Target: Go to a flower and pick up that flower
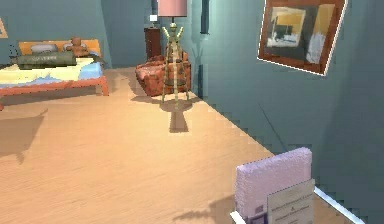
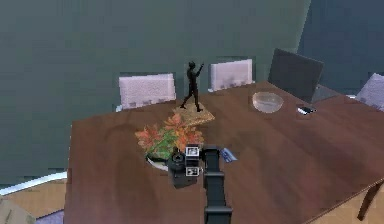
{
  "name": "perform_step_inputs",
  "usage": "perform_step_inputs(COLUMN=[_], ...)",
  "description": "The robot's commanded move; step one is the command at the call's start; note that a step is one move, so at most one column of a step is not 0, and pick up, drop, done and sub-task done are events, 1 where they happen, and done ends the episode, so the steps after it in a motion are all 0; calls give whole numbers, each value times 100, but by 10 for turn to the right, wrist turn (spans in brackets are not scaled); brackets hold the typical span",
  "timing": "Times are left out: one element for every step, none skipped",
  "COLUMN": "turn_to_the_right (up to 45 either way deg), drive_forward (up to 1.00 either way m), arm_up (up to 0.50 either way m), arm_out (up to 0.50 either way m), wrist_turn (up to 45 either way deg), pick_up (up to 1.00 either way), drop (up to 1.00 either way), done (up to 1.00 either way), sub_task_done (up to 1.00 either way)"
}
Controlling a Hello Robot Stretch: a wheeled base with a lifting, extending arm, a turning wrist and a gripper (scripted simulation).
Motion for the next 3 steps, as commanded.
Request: perform_step_inputs(turn_to_the_right=[0,0,0], drive_forward=[0,0,0], arm_up=[0,10,0], arm_out=[0,0,0], wrist_turn=[0,0,0], pick_up=[100,0,0], drop=[0,0,0], done=[0,0,100], sub_task_done=[0,0,0])
